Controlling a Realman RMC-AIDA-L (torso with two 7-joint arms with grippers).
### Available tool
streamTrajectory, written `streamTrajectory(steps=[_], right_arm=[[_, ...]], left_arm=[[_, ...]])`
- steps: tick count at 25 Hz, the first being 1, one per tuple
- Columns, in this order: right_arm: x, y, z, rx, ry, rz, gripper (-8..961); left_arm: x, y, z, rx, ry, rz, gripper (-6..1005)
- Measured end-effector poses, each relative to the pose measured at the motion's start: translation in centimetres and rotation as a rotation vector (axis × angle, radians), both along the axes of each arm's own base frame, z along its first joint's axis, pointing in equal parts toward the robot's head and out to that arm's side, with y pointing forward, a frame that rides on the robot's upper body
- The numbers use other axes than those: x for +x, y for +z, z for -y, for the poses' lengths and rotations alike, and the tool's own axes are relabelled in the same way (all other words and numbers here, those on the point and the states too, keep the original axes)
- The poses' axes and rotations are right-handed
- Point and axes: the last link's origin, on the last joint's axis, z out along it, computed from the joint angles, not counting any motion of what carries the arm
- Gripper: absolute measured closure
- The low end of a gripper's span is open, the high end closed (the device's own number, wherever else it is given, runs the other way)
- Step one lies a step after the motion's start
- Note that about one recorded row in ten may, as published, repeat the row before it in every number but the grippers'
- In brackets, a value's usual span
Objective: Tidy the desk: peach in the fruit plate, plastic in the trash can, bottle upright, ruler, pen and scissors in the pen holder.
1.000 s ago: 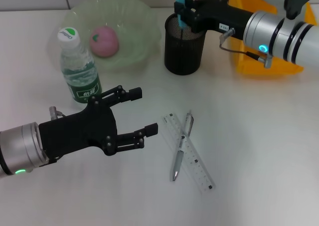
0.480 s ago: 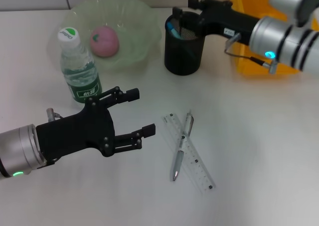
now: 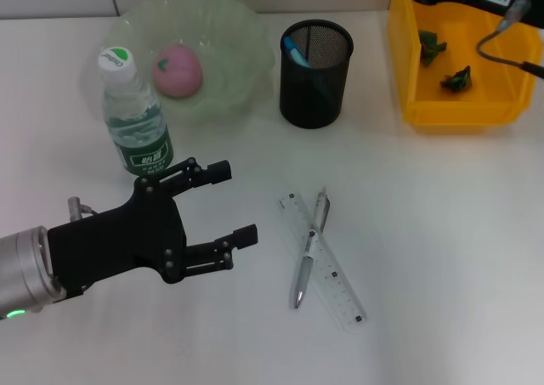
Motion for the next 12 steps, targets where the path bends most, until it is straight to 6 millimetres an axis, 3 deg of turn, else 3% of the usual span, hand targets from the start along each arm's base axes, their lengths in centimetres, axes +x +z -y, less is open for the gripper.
streamTrajectory(steps=[6, 12], right_arm=[[-2.8, 1.4, 0.5, -0.222, -0.094, 0.188, 114], [-5.1, 0.7, 0.5, -0.331, -0.221, 0.471, 118]], left_arm=[[-0.2, 0.3, 0.7, -0.009, 0.001, 0.021, 164], [-0.3, 0.5, 0.9, -0.009, 0.001, 0.024, 164]])
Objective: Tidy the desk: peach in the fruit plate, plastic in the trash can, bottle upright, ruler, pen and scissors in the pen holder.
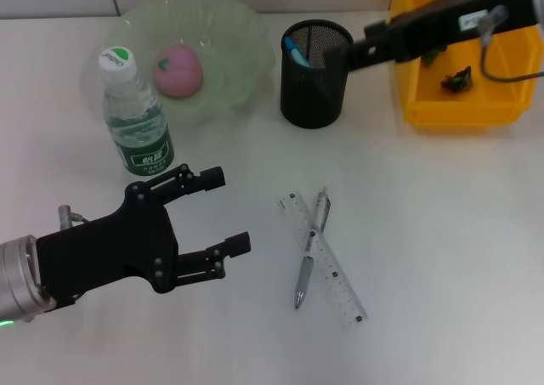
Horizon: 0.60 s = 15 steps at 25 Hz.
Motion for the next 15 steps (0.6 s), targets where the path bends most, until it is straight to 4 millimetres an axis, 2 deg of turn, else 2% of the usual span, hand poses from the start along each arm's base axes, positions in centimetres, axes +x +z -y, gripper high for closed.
streamTrajectory(steps=[5, 10, 15], right_arm=[[-1.0, -1.5, -0.1, -0.046, -0.025, 0.061, 122], [-0.6, -2.7, -0.6, -0.118, -0.142, 0.131, 127], [-0.6, -6.1, -2.0, -0.202, -0.22, 0.2, 133]], left_arm=[[-0.1, 0.0, 0.0, 0.002, 0.003, -0.002, 164], [-0.1, 0.1, 0.0, 0.0, 0.005, -0.002, 164], [-0.2, 0.2, 0.0, 0.003, 0.008, -0.002, 164]])
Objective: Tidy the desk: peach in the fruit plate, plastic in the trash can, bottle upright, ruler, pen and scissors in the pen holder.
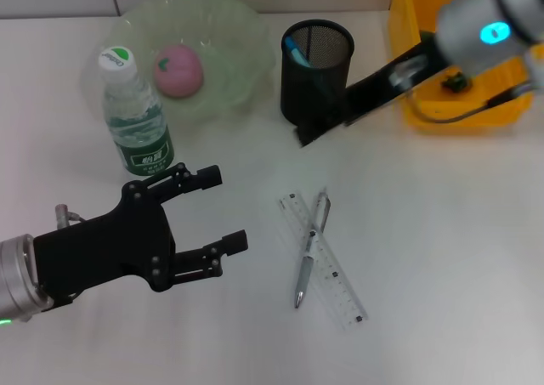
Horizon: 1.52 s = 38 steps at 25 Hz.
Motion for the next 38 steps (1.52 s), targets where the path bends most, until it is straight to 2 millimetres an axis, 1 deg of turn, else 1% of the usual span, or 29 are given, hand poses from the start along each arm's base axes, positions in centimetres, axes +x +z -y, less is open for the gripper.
streamTrajectory(steps=[3, 5, 12, 21, 27, 38], right_arm=[[0.1, -2.4, -0.2, -0.041, -0.011, 0.041, 136], [0.1, -3.7, -0.3, -0.056, -0.013, 0.069, 138], [0.6, -7.0, 0.1, -0.069, -0.028, 0.146, 145], [2.0, -8.6, -0.1, -0.042, -0.086, 0.105, 155], [2.5, -9.6, 0.1, -0.035, -0.081, 0.132, 161], [2.5, -10.6, 0.4, -0.036, -0.051, 0.162, 173]], left_arm=[[0.0, 0.0, 0.0, -0.001, 0.0, 0.0, 164], [0.0, 0.0, 0.0, -0.001, 0.0, -0.001, 164], [-0.2, 0.1, 0.2, -0.002, 0.004, -0.004, 164], [-0.2, 0.1, 0.2, -0.002, 0.004, -0.004, 164], [-0.2, 0.0, 0.1, -0.004, 0.003, -0.007, 164], [-0.2, 0.1, 0.0, 0.0, 0.004, -0.009, 164]])
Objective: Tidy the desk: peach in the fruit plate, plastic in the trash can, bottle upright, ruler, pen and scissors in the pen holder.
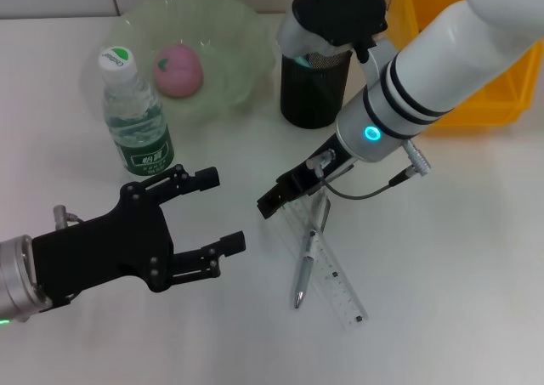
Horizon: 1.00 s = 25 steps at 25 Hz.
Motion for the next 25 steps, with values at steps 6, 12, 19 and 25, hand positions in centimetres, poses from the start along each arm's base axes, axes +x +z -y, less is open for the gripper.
streamTrajectory(steps=[6, 12, 19, 25], right_arm=[[-0.16, -0.25, 0.07, -0.009, 0.014, 0.017, 179], [-0.21, -0.67, 0.24, -0.017, 0.041, 0.039, 186], [-0.13, -0.76, 0.3, -0.022, 0.044, 0.048, 193], [0.03, -0.79, 0.31, -0.024, 0.04, 0.052, 371]], left_arm=[[0.05, 0.0, -0.08, 0.0, -0.002, -0.001, 164], [0.1, 0.0, -0.13, 0.001, -0.004, -0.001, 164], [0.1, -0.03, -0.14, 0.002, -0.005, -0.002, 164], [0.1, -0.14, -0.14, 0.005, -0.003, -0.004, 164]])
